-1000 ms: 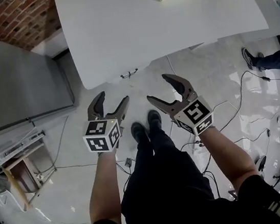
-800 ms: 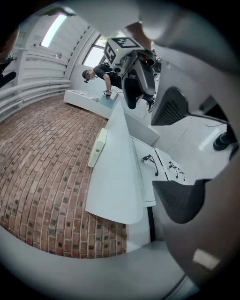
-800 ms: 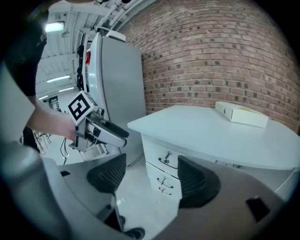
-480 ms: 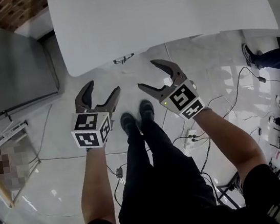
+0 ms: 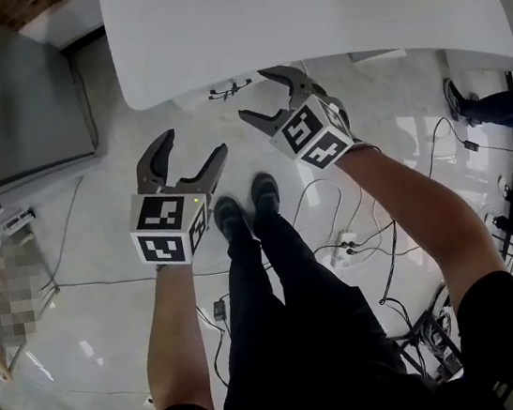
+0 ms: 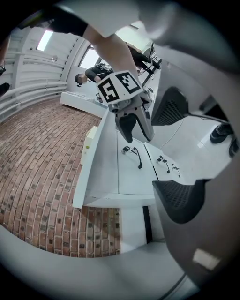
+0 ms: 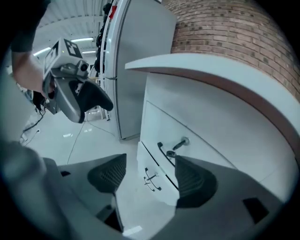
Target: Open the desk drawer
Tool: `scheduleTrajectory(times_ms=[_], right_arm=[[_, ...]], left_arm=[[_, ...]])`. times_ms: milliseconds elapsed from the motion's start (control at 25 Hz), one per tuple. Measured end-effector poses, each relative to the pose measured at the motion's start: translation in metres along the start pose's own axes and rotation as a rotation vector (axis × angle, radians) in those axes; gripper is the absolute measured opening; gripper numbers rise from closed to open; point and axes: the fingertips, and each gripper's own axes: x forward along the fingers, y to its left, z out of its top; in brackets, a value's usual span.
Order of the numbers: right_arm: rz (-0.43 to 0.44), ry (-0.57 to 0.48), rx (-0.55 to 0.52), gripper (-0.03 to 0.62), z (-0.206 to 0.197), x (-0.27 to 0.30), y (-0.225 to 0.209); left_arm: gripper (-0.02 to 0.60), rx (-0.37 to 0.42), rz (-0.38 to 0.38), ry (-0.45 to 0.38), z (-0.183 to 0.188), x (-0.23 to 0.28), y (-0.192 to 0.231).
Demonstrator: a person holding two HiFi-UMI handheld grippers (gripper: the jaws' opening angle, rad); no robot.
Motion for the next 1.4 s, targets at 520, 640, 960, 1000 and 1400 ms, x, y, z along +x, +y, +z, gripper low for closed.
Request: scheduleTrajectory(times_ms=[520, 640, 960, 1000, 1400], right_arm=[[-0.112, 0.179, -0.214, 0.254, -0.040, 0.053, -0.033], [-0.113, 0.194, -0.296, 0.242, -0.041, 0.056, -0.033], [-0.121, 0.271, -0.485, 0.141, -0.040, 0.072, -0.037], [-0.139, 0.269, -0.497, 0.127, -0.039, 0.073, -0.039], [-0.178, 0.295, -0.529, 0.035, -0.038, 0.068, -0.043]], left_arm=[[0.371, 0.003, -0.012, 0.015, -0.021, -0.009, -0.001], [0.371, -0.004, -0.010, 0.013, -0.025, -0.009, 0.002], [0.371, -0.045, -0.005, 0.017, -0.044, -0.013, 0.003], [0.371, -0.050, -0.004, 0.021, -0.048, -0.014, 0.004], [0.371, -0.069, 0.009, 0.033, -0.061, -0.020, 0.000]])
